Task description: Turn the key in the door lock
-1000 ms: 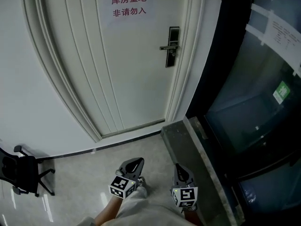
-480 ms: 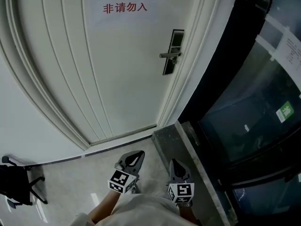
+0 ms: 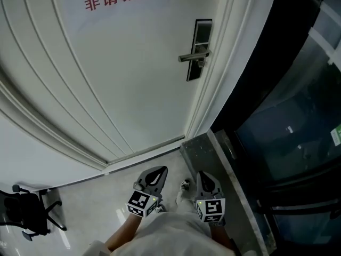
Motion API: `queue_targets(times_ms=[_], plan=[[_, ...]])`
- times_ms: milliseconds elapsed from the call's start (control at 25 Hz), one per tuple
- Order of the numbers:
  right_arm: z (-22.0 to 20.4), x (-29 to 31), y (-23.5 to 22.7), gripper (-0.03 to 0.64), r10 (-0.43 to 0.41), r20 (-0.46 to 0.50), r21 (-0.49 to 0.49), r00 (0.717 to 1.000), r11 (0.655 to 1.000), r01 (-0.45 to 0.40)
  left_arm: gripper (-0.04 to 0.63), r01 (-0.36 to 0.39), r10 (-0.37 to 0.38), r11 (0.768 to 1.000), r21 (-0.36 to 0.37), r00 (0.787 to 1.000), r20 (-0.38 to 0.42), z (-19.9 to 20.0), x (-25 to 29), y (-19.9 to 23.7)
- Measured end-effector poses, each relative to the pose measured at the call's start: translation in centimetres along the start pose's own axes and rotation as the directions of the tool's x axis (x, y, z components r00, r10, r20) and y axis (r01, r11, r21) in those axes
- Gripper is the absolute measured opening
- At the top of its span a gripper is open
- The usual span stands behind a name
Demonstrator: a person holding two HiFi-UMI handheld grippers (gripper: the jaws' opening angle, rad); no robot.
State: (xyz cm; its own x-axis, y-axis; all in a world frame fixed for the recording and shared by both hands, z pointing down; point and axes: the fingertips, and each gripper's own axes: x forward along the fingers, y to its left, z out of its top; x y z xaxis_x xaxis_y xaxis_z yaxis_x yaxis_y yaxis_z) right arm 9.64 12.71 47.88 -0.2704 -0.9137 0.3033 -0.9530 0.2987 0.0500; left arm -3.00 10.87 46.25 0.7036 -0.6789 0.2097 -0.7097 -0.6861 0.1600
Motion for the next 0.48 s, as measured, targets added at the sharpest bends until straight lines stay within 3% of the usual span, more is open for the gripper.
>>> queue_targets(times_ms=[240, 480], plan=[[4.0, 7.3, -6.0, 0.000, 0.016, 0.023, -0.178, 1.000, 0.984, -0.012, 0.006, -0.093, 0.092, 0.996, 0.016, 0.994, 0.054, 4.7, 6.9, 3.7], [7.6, 13.7, -9.8, 0.000, 0.115, 0.068, -0.303, 0.991, 0.949, -0.089, 0.006, -0.185, 0.185, 0.983, -0.009, 0.978, 0.099, 7.5, 12.1, 6.6]])
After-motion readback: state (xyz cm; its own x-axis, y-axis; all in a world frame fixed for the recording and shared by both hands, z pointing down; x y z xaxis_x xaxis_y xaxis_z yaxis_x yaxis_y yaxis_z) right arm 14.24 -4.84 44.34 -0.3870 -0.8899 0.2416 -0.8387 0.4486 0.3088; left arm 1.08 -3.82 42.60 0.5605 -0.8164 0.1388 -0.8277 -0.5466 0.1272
